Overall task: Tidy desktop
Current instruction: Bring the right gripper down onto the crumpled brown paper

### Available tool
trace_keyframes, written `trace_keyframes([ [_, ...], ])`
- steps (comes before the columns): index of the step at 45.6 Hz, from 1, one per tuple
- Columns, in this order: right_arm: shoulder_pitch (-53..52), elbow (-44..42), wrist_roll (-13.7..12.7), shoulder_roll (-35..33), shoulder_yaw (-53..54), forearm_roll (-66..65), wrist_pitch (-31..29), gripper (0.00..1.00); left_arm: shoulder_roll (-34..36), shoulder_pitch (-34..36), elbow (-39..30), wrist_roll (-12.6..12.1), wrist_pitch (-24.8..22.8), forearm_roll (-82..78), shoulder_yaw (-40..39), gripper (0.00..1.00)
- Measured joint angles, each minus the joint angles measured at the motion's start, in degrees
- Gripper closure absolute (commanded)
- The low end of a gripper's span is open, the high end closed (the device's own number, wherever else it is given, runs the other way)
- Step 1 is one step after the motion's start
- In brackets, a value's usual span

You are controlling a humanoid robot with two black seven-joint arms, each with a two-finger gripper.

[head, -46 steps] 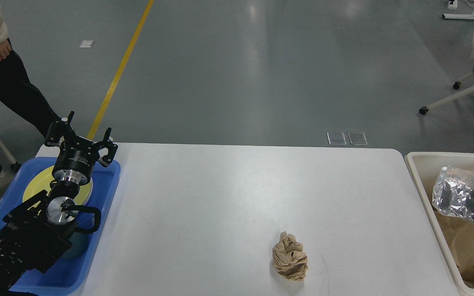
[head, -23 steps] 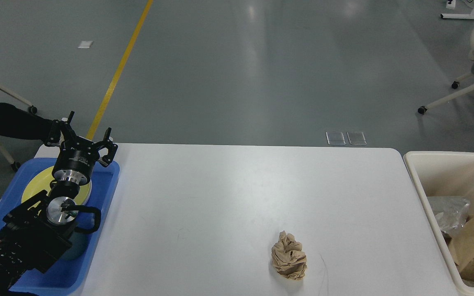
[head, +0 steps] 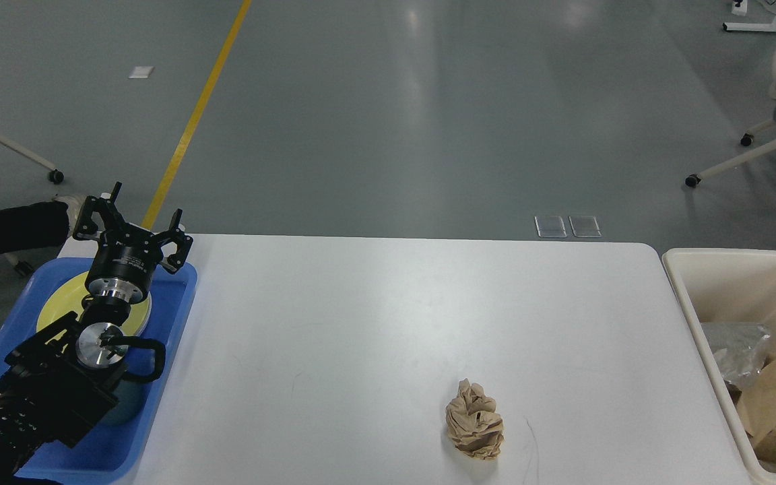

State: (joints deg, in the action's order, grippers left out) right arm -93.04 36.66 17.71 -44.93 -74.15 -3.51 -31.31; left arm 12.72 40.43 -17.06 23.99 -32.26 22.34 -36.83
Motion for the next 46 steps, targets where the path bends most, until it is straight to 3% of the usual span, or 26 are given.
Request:
trace_keyframes([
  [12,-11.7,9.8,-0.6,8.7,-6.2,0.0,-1.5,0.00,0.0,0.0,0.0,0.0,0.0,0.0,0.0,0.03],
  [22,-19.7,16.6,-0.6,19.5,-7.5,-0.1,-8.3,0.00,0.0,0.0,0.0,0.0,0.0,0.0,0.0,0.03],
  [33,-27.8,24.1,-0.5,34.3,-6.5,-0.2,-9.3,0.00,0.0,0.0,0.0,0.0,0.0,0.0,0.0,0.03],
  [46,-29.0,26.9,-0.5,52.1,-2.7,-1.8,-9.0,0.00,0.0,0.0,0.0,0.0,0.0,0.0,0.0,0.03],
])
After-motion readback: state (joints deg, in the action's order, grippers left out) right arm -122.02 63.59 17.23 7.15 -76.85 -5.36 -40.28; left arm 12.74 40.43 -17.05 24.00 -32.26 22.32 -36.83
